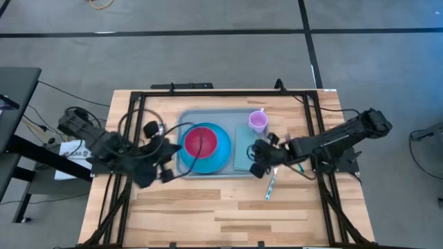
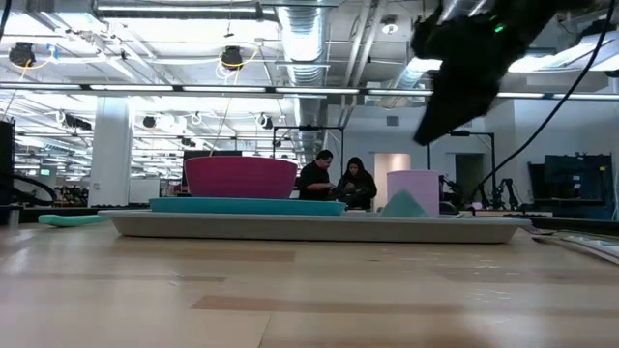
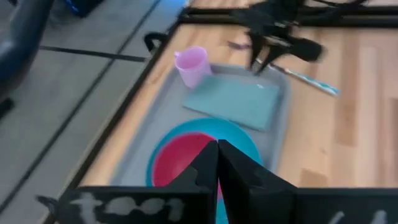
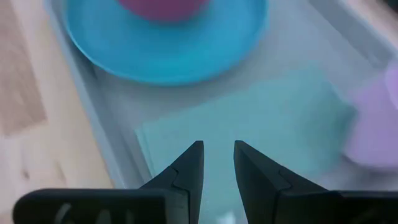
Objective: Set up tray
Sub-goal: Put the blue napkin on the gray tray to the left of the blue plate
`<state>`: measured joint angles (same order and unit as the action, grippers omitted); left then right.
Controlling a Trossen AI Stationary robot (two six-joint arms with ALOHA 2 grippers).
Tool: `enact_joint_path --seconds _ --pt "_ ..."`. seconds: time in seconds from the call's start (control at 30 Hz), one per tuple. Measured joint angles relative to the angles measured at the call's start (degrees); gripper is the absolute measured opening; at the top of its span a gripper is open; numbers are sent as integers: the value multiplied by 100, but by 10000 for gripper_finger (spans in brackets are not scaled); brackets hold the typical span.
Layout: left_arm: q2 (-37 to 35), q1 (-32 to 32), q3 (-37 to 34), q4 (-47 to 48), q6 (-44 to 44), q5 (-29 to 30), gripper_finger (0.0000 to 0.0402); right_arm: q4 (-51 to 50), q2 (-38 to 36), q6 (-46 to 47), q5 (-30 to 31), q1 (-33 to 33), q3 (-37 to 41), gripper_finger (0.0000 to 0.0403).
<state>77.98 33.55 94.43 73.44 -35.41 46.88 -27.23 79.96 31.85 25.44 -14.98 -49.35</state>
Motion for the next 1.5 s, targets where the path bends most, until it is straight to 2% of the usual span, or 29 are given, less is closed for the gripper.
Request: enact_joint_path --seconds 0.17,0.23,0.3,0.4,0.7,1.17,1.5 --pt "-1 642 -2 803 -1104 312 0 1157 -4 -659 -936 795 437 82" --pt "53 779 -20 1066 -1486 451 0 1390 -4 -643 -1425 1034 623 82" --pt "95 860 -122 1219 -1768 505 0 1503 -4 -535 -1612 1140 785 82" --pt "88 948 -375 1247 -2026 610 0 1916 -4 -443 -1336 1134 1057 82" --pt "92 915 -1028 1319 -2496 793 0 2049 98 292 -162 1173 1331 82" --pt "89 910 -1045 1304 -2637 1016 0 3039 1528 130 -273 1352 1339 82" --pt "89 913 -1045 1312 -2631 1064 0 3159 2233 -103 -175 1346 769 82"
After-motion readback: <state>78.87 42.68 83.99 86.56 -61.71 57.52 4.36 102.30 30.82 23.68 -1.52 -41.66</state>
